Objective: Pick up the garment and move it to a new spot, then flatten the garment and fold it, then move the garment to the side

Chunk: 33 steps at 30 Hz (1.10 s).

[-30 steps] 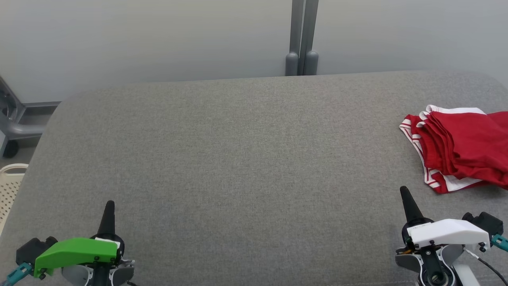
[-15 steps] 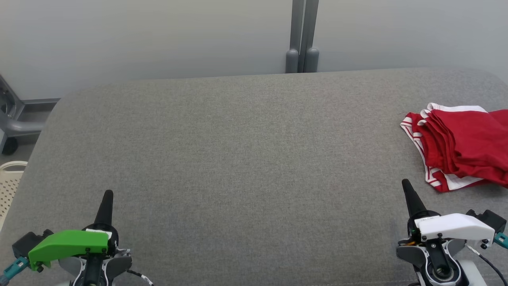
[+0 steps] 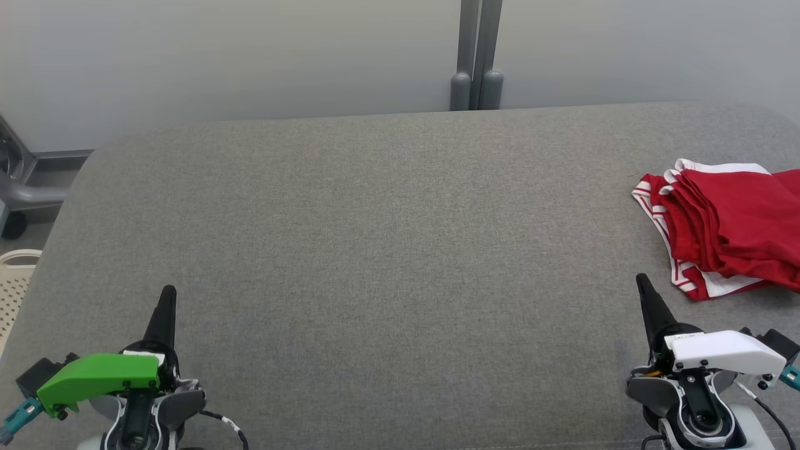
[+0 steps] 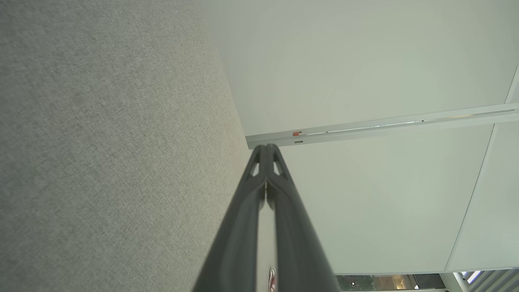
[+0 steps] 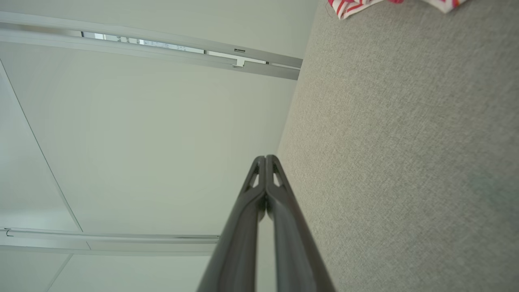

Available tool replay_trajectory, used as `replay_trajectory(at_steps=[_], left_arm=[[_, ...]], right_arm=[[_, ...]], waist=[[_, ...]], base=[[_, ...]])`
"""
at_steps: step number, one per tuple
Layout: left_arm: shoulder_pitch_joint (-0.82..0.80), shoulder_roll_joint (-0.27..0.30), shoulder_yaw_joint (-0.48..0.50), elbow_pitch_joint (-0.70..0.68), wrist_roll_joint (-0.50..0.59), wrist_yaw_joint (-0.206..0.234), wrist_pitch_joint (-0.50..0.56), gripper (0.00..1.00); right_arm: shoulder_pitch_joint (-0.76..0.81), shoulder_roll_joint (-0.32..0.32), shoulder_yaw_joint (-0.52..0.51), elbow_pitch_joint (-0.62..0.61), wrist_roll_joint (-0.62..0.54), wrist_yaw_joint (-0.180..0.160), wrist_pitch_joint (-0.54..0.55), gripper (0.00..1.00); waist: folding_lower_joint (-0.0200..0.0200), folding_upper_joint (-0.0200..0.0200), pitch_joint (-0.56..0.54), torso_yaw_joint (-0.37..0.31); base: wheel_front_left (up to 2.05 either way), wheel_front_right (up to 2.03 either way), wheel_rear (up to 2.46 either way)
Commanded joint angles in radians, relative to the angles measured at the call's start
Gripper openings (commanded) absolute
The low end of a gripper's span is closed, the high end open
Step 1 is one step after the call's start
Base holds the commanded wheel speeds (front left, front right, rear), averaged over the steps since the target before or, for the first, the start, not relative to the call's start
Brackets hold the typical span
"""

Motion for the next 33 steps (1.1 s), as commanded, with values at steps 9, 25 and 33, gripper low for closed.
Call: replay_trajectory(at_steps=[9, 25, 33], left_arm=[[-0.044, 0.000, 0.014, -0.004, -0.069, -0.012, 0.023, 0.00], [-0.065, -0.003, 0.029, -0.002, -0.162, -0.023, 0.054, 0.00], [-0.065, -0.003, 0.028, -0.002, -0.162, -0.022, 0.054, 0.00]], right_arm=[[-0.021, -0.006, -0.009, -0.016, 0.086, 0.000, 0.019, 0.00], [-0.032, -0.006, -0.018, -0.026, 0.189, 0.000, 0.038, 0.00], [-0.031, -0.006, -0.018, -0.025, 0.189, 0.000, 0.038, 0.00]], waist=[[0.0000, 0.0000, 0.007, 0.001], [0.0000, 0.0000, 0.018, 0.001], [0.0000, 0.0000, 0.018, 0.001]], base=[[0.00, 0.00, 0.00], [0.00, 0.00, 0.00], [0.00, 0.00, 0.00]])
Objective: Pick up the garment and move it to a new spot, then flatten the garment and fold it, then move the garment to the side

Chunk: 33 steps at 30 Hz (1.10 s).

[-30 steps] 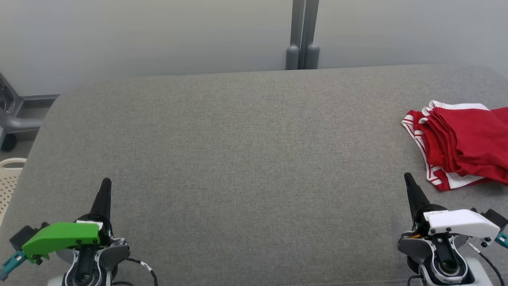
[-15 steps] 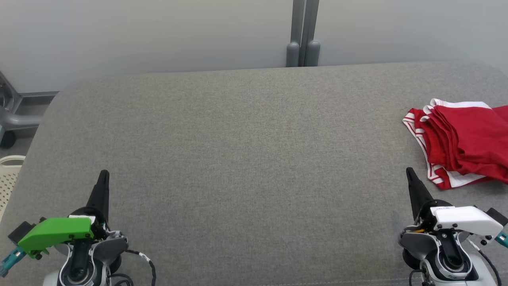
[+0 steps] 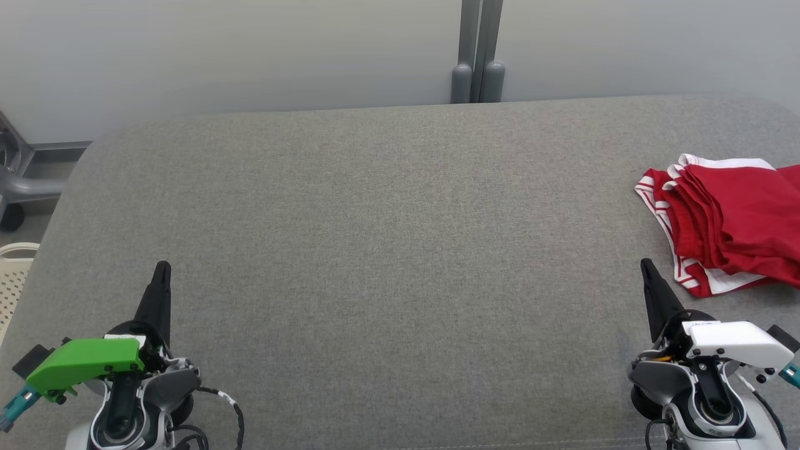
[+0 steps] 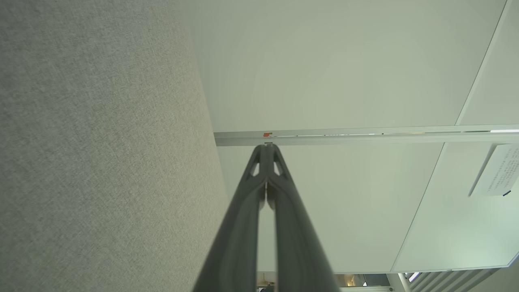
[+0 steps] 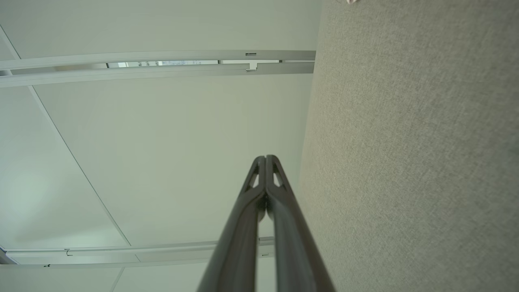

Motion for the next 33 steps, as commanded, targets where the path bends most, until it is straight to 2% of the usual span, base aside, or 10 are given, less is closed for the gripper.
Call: replay_trajectory(at_steps=[1, 33], left_arm=[[-0.016, 0.000, 0.004, -0.001, -0.009, -0.005, 0.003, 0.00], [-0.016, 0.001, 0.004, -0.002, -0.009, -0.005, 0.002, 0.00]], right_arm=[[-0.008, -0.004, -0.002, -0.004, 0.006, 0.000, 0.003, 0.00], [-0.008, -0.004, -0.002, -0.004, 0.007, 0.000, 0.003, 0.00]], waist=[[0.0000, -0.0001, 0.000, 0.000], [0.0000, -0.0001, 0.000, 0.000]], base=[[0.00, 0.00, 0.00], [0.00, 0.00, 0.00]])
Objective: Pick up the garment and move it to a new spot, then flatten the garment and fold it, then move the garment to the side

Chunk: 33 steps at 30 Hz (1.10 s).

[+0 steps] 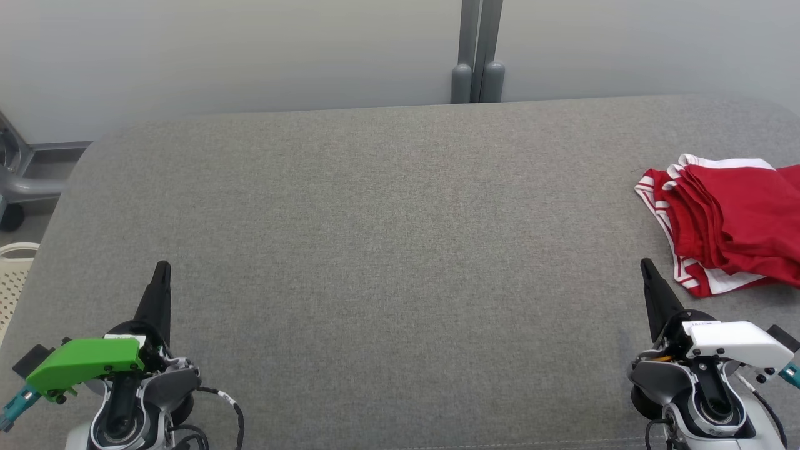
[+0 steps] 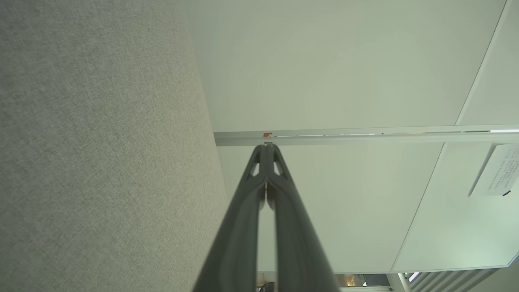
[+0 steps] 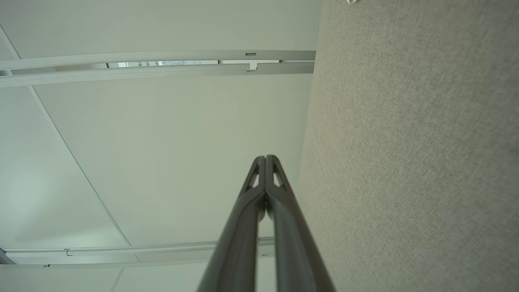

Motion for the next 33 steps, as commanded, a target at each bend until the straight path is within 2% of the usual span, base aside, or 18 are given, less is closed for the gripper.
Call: replay_trajectory(at_steps=[1, 33], left_arm=[[-0.016, 0.001, 0.004, -0.002, -0.009, -0.005, 0.002, 0.00], [-0.015, 0.001, 0.003, -0.002, -0.009, -0.005, 0.002, 0.00]], right_arm=[[-0.008, -0.004, -0.002, -0.004, 0.007, 0.000, 0.003, 0.00], [-0.008, -0.004, -0.002, -0.004, 0.007, 0.000, 0.003, 0.00]], waist=[[0.0000, 0.0000, 0.000, 0.000], [0.0000, 0.0000, 0.000, 0.000]], base=[[0.00, 0.00, 0.00], [0.00, 0.00, 0.00]])
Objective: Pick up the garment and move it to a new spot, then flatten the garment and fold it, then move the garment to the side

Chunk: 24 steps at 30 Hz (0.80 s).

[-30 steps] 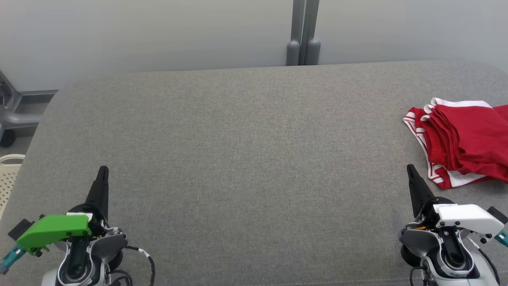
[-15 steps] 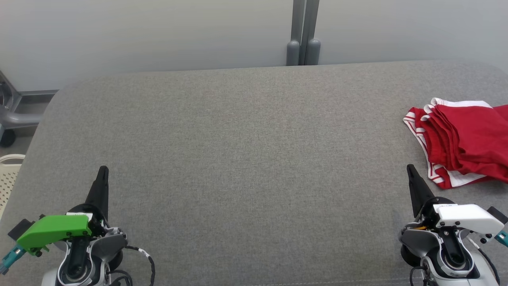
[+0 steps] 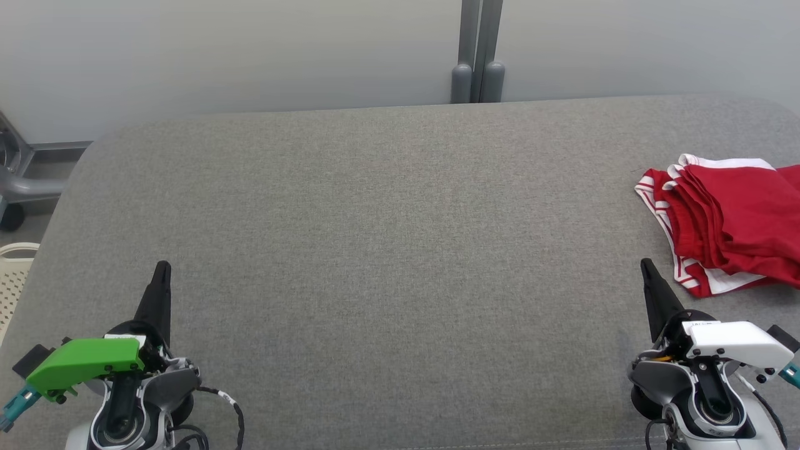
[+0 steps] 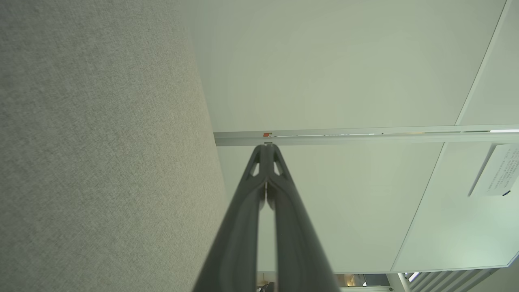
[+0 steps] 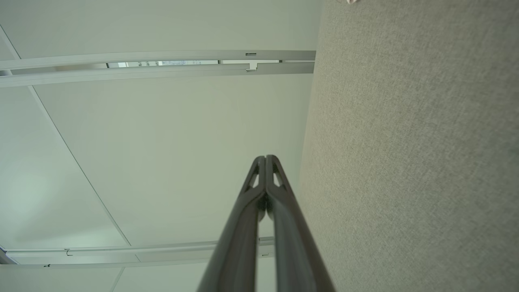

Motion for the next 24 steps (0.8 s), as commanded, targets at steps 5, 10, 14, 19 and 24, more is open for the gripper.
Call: replay_trajectory(at_steps=[5, 10, 14, 19, 24], left_arm=[[-0.015, 0.001, 0.003, -0.002, -0.009, -0.005, 0.002, 0.00], [-0.015, 0.001, 0.003, -0.002, -0.009, -0.005, 0.002, 0.00], [-0.015, 0.001, 0.003, -0.002, -0.009, -0.005, 0.002, 0.00], [-0.015, 0.001, 0.003, -0.002, -0.009, -0.005, 0.002, 0.00], [-0.015, 0.001, 0.003, -0.002, -0.009, -0.005, 0.002, 0.00]], right_arm=[[-0.008, -0.004, -0.002, -0.004, 0.007, 0.000, 0.003, 0.00], [-0.008, -0.004, -0.002, -0.004, 0.007, 0.000, 0.003, 0.00], [-0.008, -0.004, -0.002, -0.004, 0.007, 0.000, 0.003, 0.00], [-0.008, -0.004, -0.002, -0.004, 0.007, 0.000, 0.003, 0.00], [-0.008, -0.004, -0.002, -0.004, 0.007, 0.000, 0.003, 0.00]], waist=[[0.0000, 0.0000, 0.000, 0.000], [0.0000, 0.0000, 0.000, 0.000], [0.0000, 0.0000, 0.000, 0.000], [0.0000, 0.0000, 0.000, 0.000], [0.0000, 0.0000, 0.000, 0.000]], base=[[0.00, 0.00, 0.00], [0.00, 0.00, 0.00], [0.00, 0.00, 0.00], [0.00, 0.00, 0.00], [0.00, 0.00, 0.00]])
